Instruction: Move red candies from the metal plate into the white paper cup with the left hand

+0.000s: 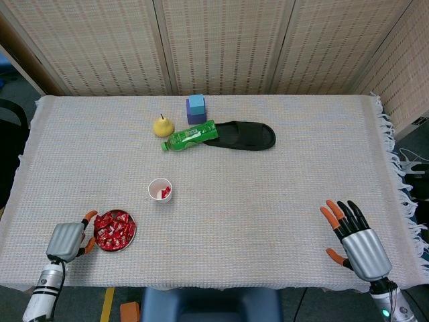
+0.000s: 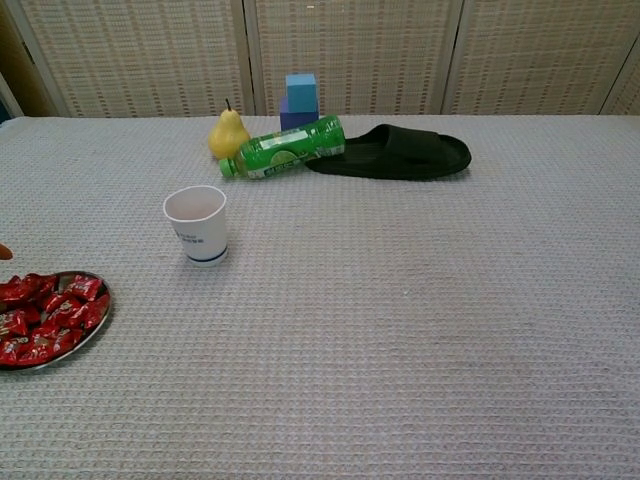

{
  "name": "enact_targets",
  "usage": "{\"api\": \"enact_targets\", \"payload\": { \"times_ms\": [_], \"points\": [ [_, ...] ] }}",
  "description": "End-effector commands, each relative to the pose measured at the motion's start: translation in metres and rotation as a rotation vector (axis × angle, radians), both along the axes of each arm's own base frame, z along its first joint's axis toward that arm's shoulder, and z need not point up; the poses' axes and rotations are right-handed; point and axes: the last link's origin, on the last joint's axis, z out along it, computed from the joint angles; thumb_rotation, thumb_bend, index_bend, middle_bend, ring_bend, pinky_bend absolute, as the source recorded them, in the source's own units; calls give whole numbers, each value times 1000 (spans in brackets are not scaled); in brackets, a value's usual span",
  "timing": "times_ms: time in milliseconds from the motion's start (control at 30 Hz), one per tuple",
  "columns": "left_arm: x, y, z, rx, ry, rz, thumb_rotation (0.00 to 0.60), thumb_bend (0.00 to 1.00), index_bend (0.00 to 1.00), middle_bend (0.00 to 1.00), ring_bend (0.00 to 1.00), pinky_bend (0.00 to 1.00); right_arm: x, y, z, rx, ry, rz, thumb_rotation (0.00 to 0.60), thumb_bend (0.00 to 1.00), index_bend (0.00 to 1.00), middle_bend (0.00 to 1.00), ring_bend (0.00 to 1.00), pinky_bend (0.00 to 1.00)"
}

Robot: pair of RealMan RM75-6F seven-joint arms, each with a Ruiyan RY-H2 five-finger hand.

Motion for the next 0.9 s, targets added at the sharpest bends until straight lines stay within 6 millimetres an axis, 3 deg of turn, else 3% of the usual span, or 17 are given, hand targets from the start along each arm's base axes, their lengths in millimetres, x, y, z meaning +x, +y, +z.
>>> {"api": "enact_targets", "payload": {
  "times_ms": [33,900],
  "points": [
    [-1,1,-2,3,-7,6,600,393,179,1000,1000,1000,0,1,0,8,3,-5,600,59,0,0,0,0],
    [-1,16,-17,11,-59,15,600,377,335,1000,1000,1000,-1,1,-1,21,21,-24,600,60,0,0,0,0]
  ]
}}
